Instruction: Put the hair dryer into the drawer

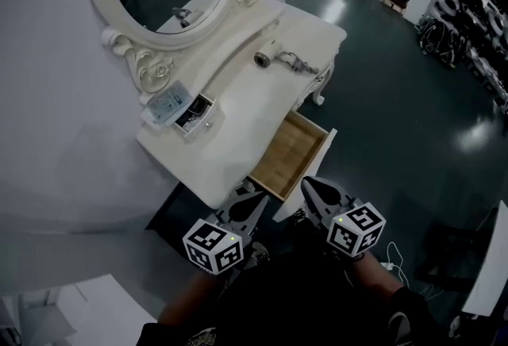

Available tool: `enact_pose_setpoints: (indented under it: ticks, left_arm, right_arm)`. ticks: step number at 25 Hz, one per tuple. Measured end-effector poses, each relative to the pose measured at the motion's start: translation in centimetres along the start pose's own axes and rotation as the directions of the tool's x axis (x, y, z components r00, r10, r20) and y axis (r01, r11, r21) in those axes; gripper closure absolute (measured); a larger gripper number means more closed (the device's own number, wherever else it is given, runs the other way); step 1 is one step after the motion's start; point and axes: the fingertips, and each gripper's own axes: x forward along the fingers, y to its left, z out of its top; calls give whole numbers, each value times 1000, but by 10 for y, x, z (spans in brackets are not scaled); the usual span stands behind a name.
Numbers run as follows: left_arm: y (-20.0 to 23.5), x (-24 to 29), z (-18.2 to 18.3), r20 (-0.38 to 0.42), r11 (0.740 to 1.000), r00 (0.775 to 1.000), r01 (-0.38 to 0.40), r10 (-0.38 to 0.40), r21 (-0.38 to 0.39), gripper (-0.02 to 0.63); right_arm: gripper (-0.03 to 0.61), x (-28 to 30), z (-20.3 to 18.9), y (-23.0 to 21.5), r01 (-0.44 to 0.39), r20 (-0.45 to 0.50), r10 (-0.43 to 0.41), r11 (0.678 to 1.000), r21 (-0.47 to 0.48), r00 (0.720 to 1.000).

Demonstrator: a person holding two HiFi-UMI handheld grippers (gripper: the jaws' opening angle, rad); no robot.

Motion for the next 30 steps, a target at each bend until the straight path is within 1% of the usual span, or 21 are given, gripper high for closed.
enact_pose_setpoints:
  ticks: [9,13,17,22,30]
  left_arm:
    - [30,75,23,1,998,999,-51,51,-28,611]
    - [43,106,29,-3,997,997,-73,73,-35,611]
    - [59,132,36,1,993,995,-102,102,-53,611]
    - [78,158,42,6,987,990,-141,142,-75,611]
    - [102,188,44,-7,973,980,-200,201,-114,611]
  right_arm:
    - [549,45,44,-78,-28,-43,25,998,-58,999]
    - [549,66,61,-113,-32,-53,29,997,-65,998]
    - [549,89,74,-147,-42,-82,36,996,-76,996]
    - [548,123,89,-189,-51,-120,39,995,-91,992]
    - [546,188,113,-243,-79,-175,52,986,-150,983]
